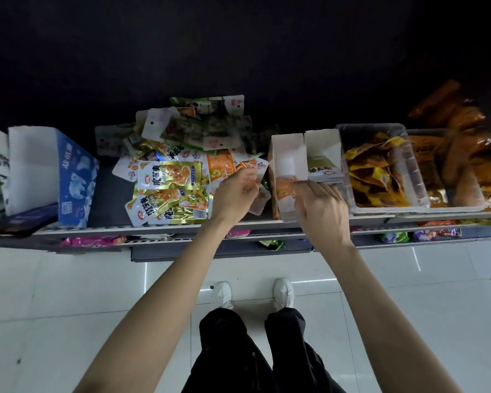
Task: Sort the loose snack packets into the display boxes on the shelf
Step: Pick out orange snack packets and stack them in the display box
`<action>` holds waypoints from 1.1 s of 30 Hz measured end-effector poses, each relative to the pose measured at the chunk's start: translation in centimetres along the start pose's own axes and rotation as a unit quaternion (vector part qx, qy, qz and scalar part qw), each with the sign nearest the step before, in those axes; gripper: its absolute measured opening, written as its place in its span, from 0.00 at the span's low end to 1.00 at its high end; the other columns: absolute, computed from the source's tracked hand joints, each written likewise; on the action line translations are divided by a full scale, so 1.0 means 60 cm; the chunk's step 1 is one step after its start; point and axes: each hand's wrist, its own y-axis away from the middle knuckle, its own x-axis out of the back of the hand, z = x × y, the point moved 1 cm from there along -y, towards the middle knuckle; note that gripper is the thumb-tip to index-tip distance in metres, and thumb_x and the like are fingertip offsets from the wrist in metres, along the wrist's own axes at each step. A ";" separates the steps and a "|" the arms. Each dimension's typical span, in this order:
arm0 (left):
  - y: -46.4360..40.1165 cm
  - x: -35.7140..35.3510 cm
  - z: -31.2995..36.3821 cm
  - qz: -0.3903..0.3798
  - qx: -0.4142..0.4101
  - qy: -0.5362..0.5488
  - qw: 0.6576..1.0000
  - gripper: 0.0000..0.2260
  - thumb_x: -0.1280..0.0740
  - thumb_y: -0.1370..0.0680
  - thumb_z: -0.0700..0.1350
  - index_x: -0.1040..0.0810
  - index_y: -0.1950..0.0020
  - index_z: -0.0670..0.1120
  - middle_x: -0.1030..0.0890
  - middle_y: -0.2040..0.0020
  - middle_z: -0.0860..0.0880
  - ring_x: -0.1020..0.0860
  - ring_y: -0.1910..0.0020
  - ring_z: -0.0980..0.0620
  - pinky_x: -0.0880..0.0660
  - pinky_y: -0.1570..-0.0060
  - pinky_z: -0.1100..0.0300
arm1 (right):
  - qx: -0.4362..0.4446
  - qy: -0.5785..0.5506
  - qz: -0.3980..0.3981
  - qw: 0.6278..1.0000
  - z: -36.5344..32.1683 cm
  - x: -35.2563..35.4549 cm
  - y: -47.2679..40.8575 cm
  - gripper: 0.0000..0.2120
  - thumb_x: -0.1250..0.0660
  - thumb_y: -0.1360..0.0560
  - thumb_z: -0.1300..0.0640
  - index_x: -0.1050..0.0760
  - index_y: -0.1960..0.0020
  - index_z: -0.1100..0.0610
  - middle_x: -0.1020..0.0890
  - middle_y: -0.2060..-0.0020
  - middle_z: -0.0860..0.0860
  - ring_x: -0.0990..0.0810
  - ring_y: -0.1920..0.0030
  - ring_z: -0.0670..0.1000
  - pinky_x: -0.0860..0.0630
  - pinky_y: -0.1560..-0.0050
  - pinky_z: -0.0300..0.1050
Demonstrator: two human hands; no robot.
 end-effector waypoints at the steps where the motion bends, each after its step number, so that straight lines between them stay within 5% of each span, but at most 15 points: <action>1: 0.012 0.020 -0.021 0.019 -0.001 -0.002 1.000 0.14 0.36 0.22 0.43 0.26 0.36 0.49 0.21 0.42 0.55 0.22 0.49 0.58 0.26 0.49 0.63 | 0.016 -0.026 -0.004 1.000 -0.029 -0.010 0.001 0.11 0.32 0.33 0.69 0.20 0.53 0.58 0.16 0.59 0.55 0.18 0.60 0.56 0.22 0.59 0.46; 6: 0.058 0.131 -0.167 0.119 0.039 -0.103 0.987 0.14 0.32 0.24 0.41 0.24 0.39 0.47 0.20 0.43 0.50 0.22 0.45 0.52 0.25 0.50 0.61 | 0.076 -0.050 -0.133 0.987 -0.135 -0.129 -0.024 0.14 0.30 0.33 0.66 0.20 0.48 0.57 0.16 0.56 0.53 0.17 0.57 0.56 0.21 0.64 0.46; 8: 0.058 0.167 -0.224 0.130 0.082 -0.169 0.974 0.16 0.31 0.26 0.44 0.25 0.38 0.48 0.21 0.43 0.46 0.23 0.44 0.46 0.24 0.48 0.52 | 0.071 -0.045 -0.215 0.973 -0.163 -0.178 -0.043 0.17 0.33 0.29 0.65 0.22 0.41 0.56 0.19 0.47 0.54 0.20 0.46 0.57 0.22 0.52 0.50; 11: 0.048 0.197 -0.279 0.082 0.147 -0.238 0.957 0.25 0.29 0.29 0.52 0.29 0.34 0.47 0.26 0.39 0.43 0.28 0.40 0.41 0.27 0.43 0.47 | 0.099 -0.005 -0.307 0.947 -0.192 -0.235 -0.064 0.23 0.41 0.23 0.63 0.35 0.29 0.53 0.32 0.30 0.52 0.36 0.30 0.54 0.36 0.32 0.53; 13: 0.040 0.202 -0.297 0.041 0.160 -0.282 0.945 0.31 0.29 0.30 0.57 0.32 0.31 0.45 0.29 0.37 0.42 0.32 0.36 0.42 0.30 0.40 0.47 | 0.105 0.017 -0.321 0.941 -0.207 -0.259 -0.071 0.24 0.41 0.22 0.60 0.38 0.27 0.51 0.37 0.28 0.51 0.41 0.28 0.55 0.41 0.29 0.54; 22: 0.015 0.230 -0.290 -0.015 0.087 -0.418 0.904 0.34 0.28 0.32 0.62 0.33 0.32 0.49 0.29 0.37 0.44 0.33 0.36 0.43 0.35 0.37 0.49 | 0.085 0.075 -0.323 0.940 -0.232 -0.274 -0.077 0.23 0.43 0.21 0.54 0.41 0.27 0.48 0.38 0.30 0.52 0.37 0.31 0.59 0.36 0.33 0.56; 24: 0.009 0.238 -0.283 -0.006 0.081 -0.401 0.913 0.33 0.25 0.34 0.58 0.32 0.34 0.49 0.29 0.38 0.44 0.32 0.37 0.43 0.35 0.38 0.50 | 0.077 0.069 -0.328 0.939 -0.232 -0.275 -0.080 0.22 0.43 0.21 0.53 0.40 0.27 0.47 0.37 0.30 0.52 0.37 0.31 0.59 0.35 0.33 0.57; 28: 0.004 0.262 -0.266 -0.019 0.148 -0.199 0.969 0.30 0.22 0.34 0.44 0.29 0.35 0.46 0.25 0.38 0.45 0.27 0.38 0.46 0.31 0.41 0.56 | 0.061 0.069 -0.335 0.938 -0.232 -0.277 -0.084 0.22 0.44 0.21 0.51 0.40 0.28 0.45 0.37 0.31 0.53 0.37 0.31 0.59 0.35 0.34 0.58; 33: 0.022 0.308 -0.247 -0.011 0.147 -0.206 0.967 0.23 0.24 0.32 0.48 0.23 0.40 0.47 0.21 0.40 0.49 0.24 0.42 0.49 0.29 0.48 0.57 | 0.049 0.078 -0.347 0.933 -0.235 -0.279 -0.084 0.22 0.44 0.20 0.50 0.41 0.27 0.44 0.38 0.30 0.55 0.38 0.31 0.59 0.36 0.33 0.57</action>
